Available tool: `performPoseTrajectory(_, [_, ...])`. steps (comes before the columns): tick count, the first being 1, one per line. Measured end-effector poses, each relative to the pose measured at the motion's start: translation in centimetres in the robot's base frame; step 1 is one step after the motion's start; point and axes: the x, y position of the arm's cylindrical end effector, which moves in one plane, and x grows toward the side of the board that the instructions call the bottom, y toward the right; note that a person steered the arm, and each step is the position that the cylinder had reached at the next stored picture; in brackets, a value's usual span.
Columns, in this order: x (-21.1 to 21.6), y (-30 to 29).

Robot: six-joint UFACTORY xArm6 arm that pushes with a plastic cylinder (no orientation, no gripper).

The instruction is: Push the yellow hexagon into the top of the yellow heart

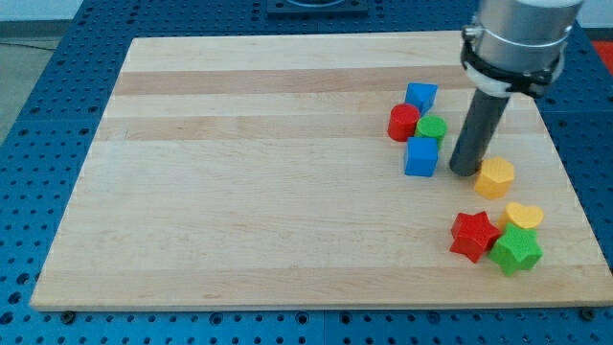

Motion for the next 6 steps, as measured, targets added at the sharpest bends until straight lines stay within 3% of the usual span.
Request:
performPoseTrajectory(2, [-1.7,1.7])
performPoseTrajectory(4, [1.7,1.9])
performPoseTrajectory(6, [2.4,2.0])
